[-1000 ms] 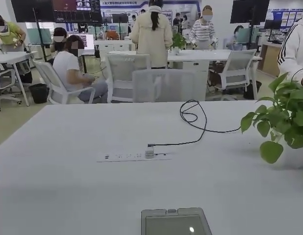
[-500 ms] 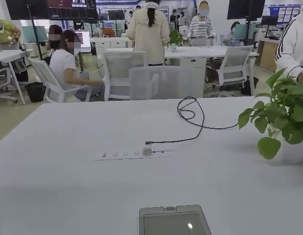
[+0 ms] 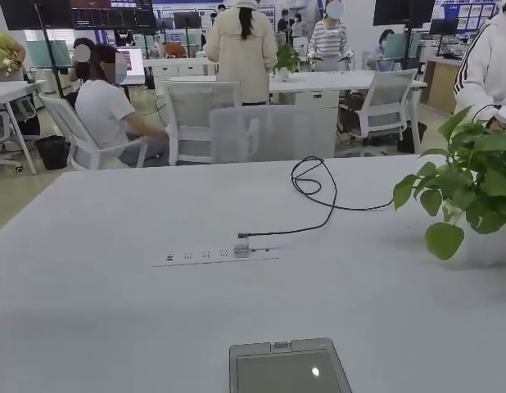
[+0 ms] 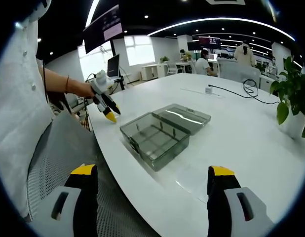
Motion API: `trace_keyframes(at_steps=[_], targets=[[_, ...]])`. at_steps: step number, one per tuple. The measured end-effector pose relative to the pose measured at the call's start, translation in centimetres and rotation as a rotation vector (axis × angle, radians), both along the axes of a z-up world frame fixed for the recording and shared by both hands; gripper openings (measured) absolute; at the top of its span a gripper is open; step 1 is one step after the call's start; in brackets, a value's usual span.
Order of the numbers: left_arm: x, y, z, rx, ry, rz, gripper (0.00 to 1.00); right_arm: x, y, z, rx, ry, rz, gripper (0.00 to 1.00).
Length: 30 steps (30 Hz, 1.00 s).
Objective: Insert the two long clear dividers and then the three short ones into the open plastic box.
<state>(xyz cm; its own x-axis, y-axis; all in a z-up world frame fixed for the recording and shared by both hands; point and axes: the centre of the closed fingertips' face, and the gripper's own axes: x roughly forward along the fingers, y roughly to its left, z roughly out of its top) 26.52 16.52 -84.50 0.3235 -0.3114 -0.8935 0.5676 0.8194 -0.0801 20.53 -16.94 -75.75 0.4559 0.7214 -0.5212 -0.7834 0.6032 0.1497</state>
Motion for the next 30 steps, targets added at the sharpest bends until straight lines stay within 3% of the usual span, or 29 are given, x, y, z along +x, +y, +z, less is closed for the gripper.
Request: trace_keyframes(at_steps=[7, 16, 30], targets=[[-0.01, 0.28, -0.35, 0.113, 0.003, -0.037, 0.41, 0.14, 0.11, -0.02, 0.009, -0.002, -0.004, 0.92], [0.35, 0.13, -0.31, 0.130, 0.050, -0.006, 0.35, 0.17, 0.25, 0.01, 0.017, -0.004, -0.009, 0.92], [0.47, 0.38, -0.33, 0.146, 0.082, -0.007, 0.32, 0.04, 0.35, -0.26, 0.018, -0.002, -0.013, 0.91]])
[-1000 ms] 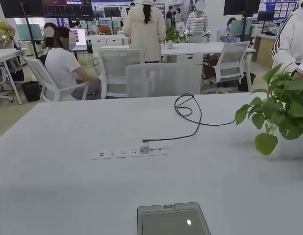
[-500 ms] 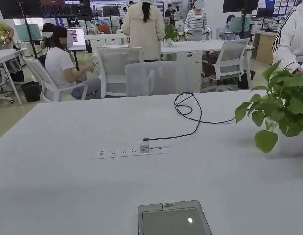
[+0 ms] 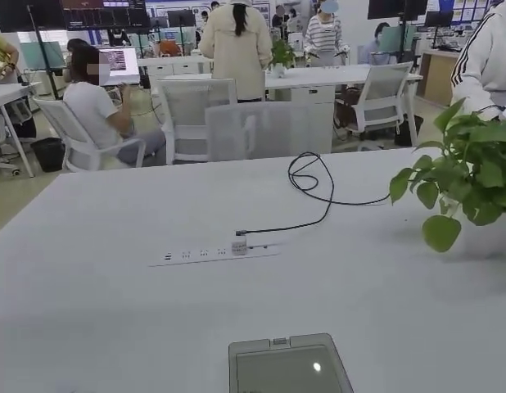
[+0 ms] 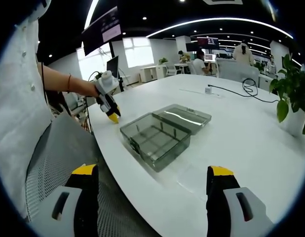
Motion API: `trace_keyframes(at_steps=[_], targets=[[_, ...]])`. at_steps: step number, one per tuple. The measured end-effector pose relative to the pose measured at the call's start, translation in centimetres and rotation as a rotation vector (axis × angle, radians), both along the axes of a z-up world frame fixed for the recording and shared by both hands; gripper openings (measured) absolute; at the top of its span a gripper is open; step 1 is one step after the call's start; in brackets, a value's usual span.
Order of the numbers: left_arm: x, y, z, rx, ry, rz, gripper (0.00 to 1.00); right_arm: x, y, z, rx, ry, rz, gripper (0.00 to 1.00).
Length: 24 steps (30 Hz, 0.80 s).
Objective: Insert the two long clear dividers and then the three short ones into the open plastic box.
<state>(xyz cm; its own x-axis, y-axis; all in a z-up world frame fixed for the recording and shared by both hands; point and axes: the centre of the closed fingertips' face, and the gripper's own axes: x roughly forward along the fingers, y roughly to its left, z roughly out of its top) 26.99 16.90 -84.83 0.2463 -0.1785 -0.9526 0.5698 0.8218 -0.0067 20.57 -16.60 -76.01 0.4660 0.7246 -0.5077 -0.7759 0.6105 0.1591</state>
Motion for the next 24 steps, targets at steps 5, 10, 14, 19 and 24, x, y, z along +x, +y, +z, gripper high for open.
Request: trace_keyframes(at_steps=[5, 10, 14, 19, 24], targets=[[-0.02, 0.08, 0.04, 0.002, 0.014, -0.003, 0.32, 0.08, 0.05, -0.03, -0.003, -0.002, 0.002, 0.91], [0.15, 0.19, 0.05, -0.008, 0.034, -0.004, 0.31, -0.05, 0.05, -0.12, -0.003, 0.001, 0.000, 0.91], [0.11, 0.13, 0.03, 0.007, 0.050, -0.012, 0.31, -0.23, 0.05, -0.21, -0.005, 0.005, -0.002, 0.91], [0.06, -0.10, 0.09, -0.001, 0.054, -0.015, 0.30, -0.17, -0.02, -0.24, -0.004, 0.007, -0.003, 0.90], [-0.15, -0.43, 0.18, -0.029, 0.049, -0.006, 0.30, -0.11, 0.01, -0.19, -0.005, 0.007, -0.002, 0.90]])
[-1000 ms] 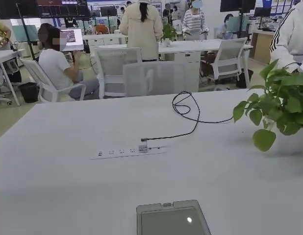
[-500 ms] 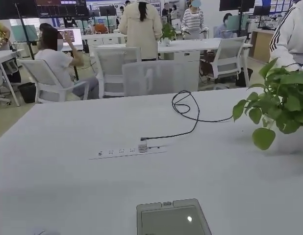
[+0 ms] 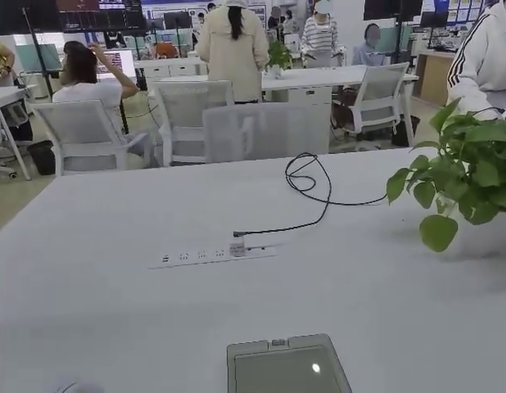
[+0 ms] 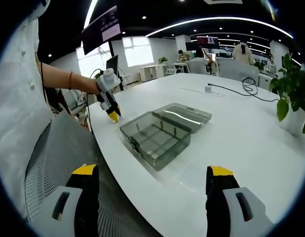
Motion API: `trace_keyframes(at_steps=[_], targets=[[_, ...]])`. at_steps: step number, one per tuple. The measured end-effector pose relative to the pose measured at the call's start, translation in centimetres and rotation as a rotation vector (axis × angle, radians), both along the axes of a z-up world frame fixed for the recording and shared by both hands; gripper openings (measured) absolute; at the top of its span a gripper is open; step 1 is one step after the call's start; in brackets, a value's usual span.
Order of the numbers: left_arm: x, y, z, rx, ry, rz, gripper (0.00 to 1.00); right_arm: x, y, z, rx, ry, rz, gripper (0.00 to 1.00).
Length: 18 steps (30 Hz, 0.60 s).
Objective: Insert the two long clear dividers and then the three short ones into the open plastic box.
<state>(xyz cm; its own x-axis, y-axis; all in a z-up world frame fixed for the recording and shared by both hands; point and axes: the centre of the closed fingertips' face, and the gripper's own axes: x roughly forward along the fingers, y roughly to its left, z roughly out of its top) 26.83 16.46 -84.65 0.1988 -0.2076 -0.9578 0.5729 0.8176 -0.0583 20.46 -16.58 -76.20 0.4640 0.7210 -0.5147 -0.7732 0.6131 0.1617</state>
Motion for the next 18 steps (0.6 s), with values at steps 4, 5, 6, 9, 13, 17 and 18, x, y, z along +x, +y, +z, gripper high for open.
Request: trace_keyframes(at_steps=[4, 5, 6, 9, 13, 17, 18], targets=[[-0.19, -0.22, 0.07, -0.020, -0.009, 0.013, 0.30, -0.01, 0.14, 0.07, -0.003, -0.003, 0.004, 0.90], [-0.25, -0.24, 0.09, -0.023, -0.012, 0.016, 0.30, -0.02, 0.10, 0.11, -0.004, -0.004, 0.006, 0.90], [-0.27, -0.22, 0.02, -0.026, -0.012, 0.019, 0.30, 0.00, 0.10, 0.18, -0.003, -0.006, 0.006, 0.90], [-0.53, -0.32, 0.07, -0.039, -0.015, 0.025, 0.30, 0.02, 0.17, 0.39, -0.008, -0.009, 0.010, 0.90], [-0.86, -0.49, 0.13, -0.059, -0.019, 0.039, 0.30, 0.05, 0.21, 0.57, -0.008, -0.013, 0.012, 0.89], [-1.00, -0.55, 0.29, -0.081, -0.025, 0.060, 0.30, -0.03, 0.28, 0.57, -0.012, -0.010, 0.018, 0.89], [-1.00, -0.54, 0.31, -0.082, -0.025, 0.061, 0.30, -0.03, 0.29, 0.58, -0.013, -0.010, 0.019, 0.89]])
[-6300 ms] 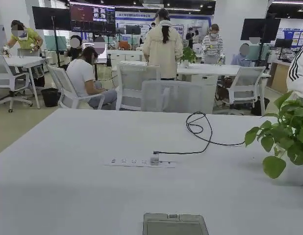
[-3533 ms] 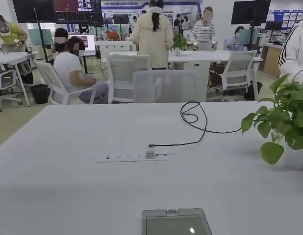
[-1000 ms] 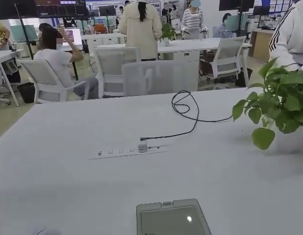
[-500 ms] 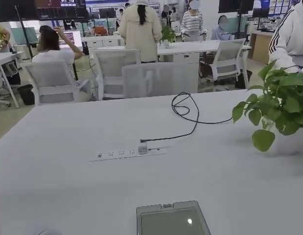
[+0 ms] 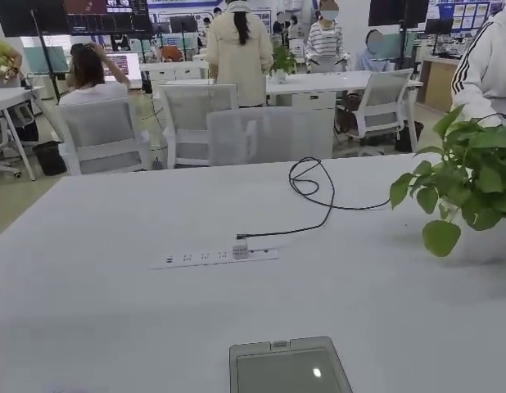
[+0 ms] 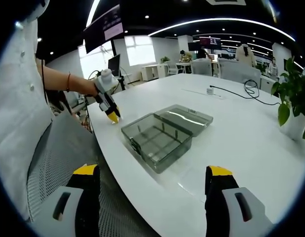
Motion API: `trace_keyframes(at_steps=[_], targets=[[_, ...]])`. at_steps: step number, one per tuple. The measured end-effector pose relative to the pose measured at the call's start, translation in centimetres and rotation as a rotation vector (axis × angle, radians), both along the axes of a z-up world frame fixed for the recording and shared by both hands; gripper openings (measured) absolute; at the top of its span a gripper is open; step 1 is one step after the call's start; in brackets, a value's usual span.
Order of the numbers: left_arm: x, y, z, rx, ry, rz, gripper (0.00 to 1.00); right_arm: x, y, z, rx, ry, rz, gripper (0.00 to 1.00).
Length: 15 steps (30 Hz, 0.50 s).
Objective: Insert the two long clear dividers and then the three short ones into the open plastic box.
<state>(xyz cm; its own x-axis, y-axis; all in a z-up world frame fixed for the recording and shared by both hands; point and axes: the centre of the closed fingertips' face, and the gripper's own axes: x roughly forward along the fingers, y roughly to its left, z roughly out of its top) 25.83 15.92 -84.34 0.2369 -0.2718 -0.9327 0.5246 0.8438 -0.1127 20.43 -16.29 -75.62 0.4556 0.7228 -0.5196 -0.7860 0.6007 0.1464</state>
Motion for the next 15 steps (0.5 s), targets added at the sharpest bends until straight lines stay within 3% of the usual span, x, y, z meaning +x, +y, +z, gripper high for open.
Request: trace_keyframes(at_steps=[15], targets=[[-0.2, -1.3, 2.5, -0.144, -0.056, 0.096, 0.30, 1.1, 0.8, 1.9, 0.015, -0.005, -0.013, 0.80]])
